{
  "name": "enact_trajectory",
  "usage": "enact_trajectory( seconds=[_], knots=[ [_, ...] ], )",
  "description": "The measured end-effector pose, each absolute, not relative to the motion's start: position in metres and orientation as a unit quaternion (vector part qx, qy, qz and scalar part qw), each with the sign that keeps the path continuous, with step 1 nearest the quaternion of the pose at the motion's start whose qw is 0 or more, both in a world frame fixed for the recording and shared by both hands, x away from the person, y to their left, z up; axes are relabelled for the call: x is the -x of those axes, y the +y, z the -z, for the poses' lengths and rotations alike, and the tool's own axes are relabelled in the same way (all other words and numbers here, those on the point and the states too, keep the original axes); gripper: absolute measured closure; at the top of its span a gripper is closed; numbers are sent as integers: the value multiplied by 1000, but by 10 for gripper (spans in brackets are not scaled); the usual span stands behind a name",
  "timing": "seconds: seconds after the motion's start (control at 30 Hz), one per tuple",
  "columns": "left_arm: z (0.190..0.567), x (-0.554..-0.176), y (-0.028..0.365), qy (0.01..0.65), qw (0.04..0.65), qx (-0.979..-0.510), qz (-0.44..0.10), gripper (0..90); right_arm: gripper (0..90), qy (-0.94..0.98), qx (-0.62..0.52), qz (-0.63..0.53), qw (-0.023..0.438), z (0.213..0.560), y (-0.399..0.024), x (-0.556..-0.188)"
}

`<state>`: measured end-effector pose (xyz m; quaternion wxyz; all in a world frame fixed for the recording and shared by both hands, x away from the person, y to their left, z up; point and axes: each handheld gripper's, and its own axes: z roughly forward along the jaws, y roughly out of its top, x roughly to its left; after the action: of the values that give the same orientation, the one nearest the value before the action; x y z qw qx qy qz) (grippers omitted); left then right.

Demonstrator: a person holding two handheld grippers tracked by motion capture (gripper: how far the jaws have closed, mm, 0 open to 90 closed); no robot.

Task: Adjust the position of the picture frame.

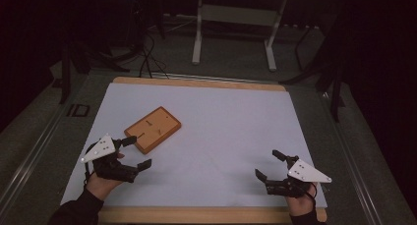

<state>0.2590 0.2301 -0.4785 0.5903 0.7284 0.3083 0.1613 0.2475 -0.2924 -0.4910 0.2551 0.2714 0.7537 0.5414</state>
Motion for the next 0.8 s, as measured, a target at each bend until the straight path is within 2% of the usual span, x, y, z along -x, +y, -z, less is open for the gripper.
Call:
enact_trajectory(
  seconds=[0.37,0.63,0.73,0.8],
  knots=[
    [474,-296,228,330,549,-750,-166,12,112,751,-269,-550,247,492,-292,-248],
    [475,-322,223,346,521,-758,-184,66,112,748,-278,-554,237,495,-293,-250],
    [482,-336,220,350,518,-760,-179,142,112,752,-276,-552,232,495,-293,-250],
    [484,-339,219,352,512,-762,-182,155,112,752,-274,-554,228,495,-292,-250]
  ],
)
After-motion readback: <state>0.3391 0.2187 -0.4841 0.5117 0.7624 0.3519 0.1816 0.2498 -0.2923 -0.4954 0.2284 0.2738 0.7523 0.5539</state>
